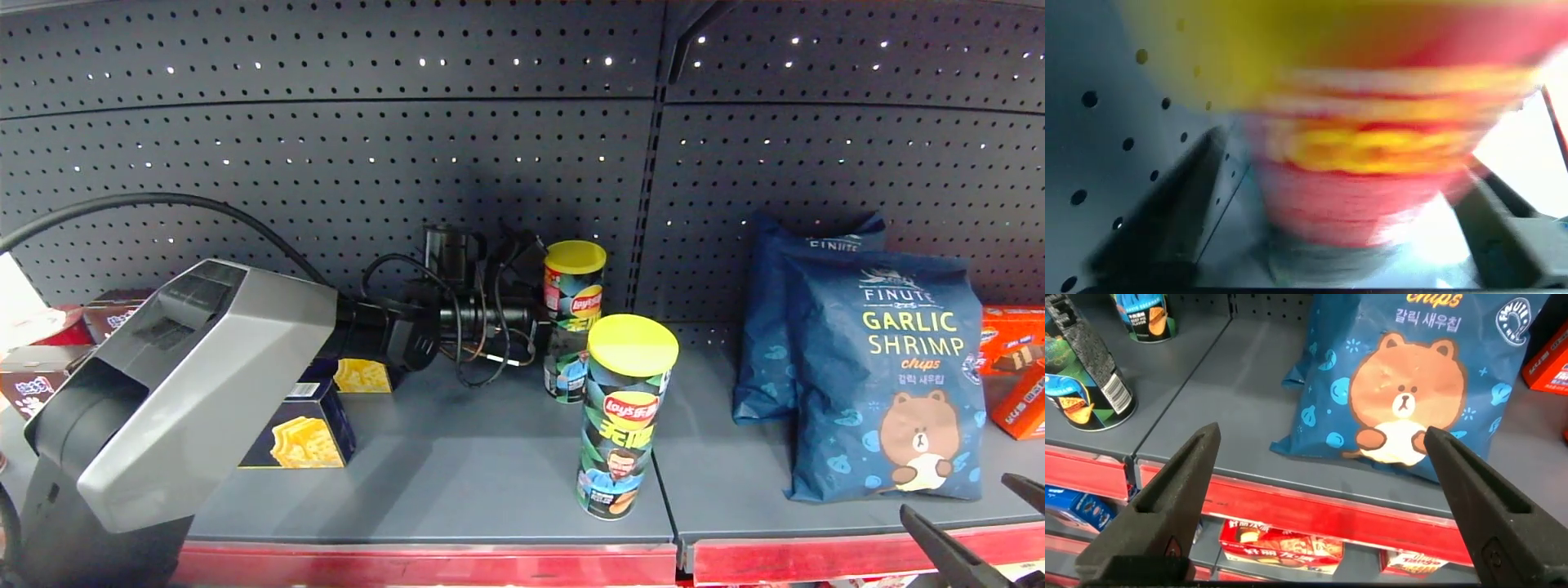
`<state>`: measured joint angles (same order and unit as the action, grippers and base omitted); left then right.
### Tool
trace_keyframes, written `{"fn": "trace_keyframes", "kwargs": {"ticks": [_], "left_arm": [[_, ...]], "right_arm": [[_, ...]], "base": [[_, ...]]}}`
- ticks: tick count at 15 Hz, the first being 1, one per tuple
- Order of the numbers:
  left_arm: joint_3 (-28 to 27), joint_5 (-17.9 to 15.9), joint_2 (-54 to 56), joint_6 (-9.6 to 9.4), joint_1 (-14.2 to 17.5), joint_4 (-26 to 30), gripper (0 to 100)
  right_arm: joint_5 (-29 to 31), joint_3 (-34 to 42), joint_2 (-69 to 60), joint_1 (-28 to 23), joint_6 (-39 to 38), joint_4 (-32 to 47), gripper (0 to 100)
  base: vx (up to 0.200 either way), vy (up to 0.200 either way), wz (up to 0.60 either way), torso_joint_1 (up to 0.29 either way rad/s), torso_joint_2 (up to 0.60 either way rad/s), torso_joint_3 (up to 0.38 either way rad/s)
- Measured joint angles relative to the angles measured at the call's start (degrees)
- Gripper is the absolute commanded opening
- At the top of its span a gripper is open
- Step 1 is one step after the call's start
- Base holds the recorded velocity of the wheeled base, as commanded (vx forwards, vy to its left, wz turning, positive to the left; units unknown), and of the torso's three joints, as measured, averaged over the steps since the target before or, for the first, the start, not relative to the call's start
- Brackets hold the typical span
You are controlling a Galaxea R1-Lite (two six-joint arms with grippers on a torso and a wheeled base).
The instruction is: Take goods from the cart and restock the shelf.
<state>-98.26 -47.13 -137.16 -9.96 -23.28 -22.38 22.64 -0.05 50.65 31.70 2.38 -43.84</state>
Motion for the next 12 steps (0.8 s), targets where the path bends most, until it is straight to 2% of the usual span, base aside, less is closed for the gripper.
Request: {"fn": "trace_keyframes", "kwargs": {"ticks": [2,4,7,8,10,12], "left_arm": [[0.1,0.0,0.1,-0.71,-0.1,0.0,100],[0.7,0.0,0.8,-3.8,0.3,0.1,100],[5.1,0.2,2.8,-6.35,1.0,0.2,100],[6.9,0.9,3.8,-6.99,1.0,0.2,100],[11.9,4.8,6.8,-7.44,1.0,-0.3,100],[15.9,6.5,10.2,-7.61,1.0,-0.7,100]], "right_arm": [[0.0,0.0,0.0,0.0,0.0,0.0,100],[-0.1,0.0,0.1,0.1,0.0,0.0,100],[-0.1,0.0,0.1,0.1,0.0,0.1,100],[-0.1,0.0,0.1,0.1,-0.1,0.1,100],[0.0,0.0,0.1,0.1,-0.4,0.1,100],[0.0,0.0,0.1,0.2,-0.5,0.1,100]], "base": [[0.0,0.0,0.0,0.0,0.0,0.0],[0.0,0.0,0.0,0.0,0.0,0.0],[0.0,0.0,0.0,0.0,0.0,0.0],[0.0,0.0,0.0,0.0,0.0,0.0],[0.0,0.0,0.0,0.0,0.0,0.0],[0.0,0.0,0.0,0.0,0.0,0.0]]}}
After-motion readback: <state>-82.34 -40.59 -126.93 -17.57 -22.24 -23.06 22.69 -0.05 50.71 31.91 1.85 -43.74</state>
